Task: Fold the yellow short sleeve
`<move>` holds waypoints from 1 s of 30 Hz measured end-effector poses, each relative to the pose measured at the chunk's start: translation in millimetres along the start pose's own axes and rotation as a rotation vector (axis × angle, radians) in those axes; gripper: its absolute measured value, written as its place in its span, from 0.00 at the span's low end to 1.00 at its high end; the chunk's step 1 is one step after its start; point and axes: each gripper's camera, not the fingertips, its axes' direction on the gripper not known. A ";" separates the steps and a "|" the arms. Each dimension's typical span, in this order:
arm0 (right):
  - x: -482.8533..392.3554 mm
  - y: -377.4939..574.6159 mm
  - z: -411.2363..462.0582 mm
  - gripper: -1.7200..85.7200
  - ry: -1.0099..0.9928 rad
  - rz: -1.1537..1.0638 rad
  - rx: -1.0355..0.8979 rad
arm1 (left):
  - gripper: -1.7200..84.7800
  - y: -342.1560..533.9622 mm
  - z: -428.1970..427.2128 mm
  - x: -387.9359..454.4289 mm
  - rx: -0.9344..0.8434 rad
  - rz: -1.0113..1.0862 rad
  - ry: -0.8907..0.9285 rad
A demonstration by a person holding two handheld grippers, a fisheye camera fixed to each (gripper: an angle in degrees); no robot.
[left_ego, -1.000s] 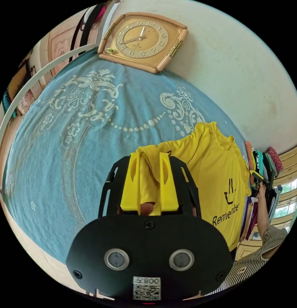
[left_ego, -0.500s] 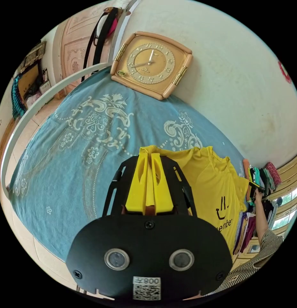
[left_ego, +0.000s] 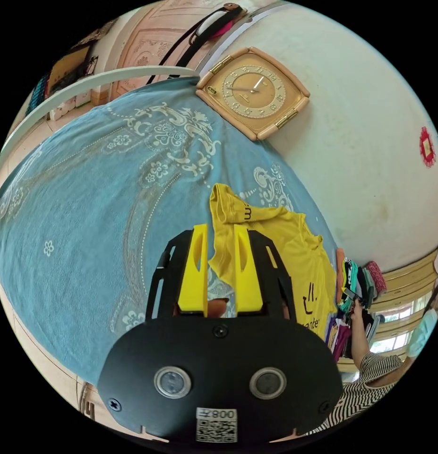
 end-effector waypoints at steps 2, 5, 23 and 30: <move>-11.4 32.5 -2.3 0.09 0.040 -0.044 -0.031 | 0.13 10.2 -1.0 -1.3 -0.053 0.031 -0.029; -12.4 65.2 0.7 0.10 0.066 -0.036 -0.090 | 0.12 19.2 4.2 -2.5 -0.127 0.056 -0.052; 23.3 115.3 8.9 0.03 0.040 0.043 -0.254 | 0.06 80.5 -45.0 -39.0 -0.174 -0.019 -0.080; 39.7 132.7 3.5 0.02 0.119 0.117 -0.242 | 0.11 84.3 -73.7 -33.1 -0.056 0.052 -0.164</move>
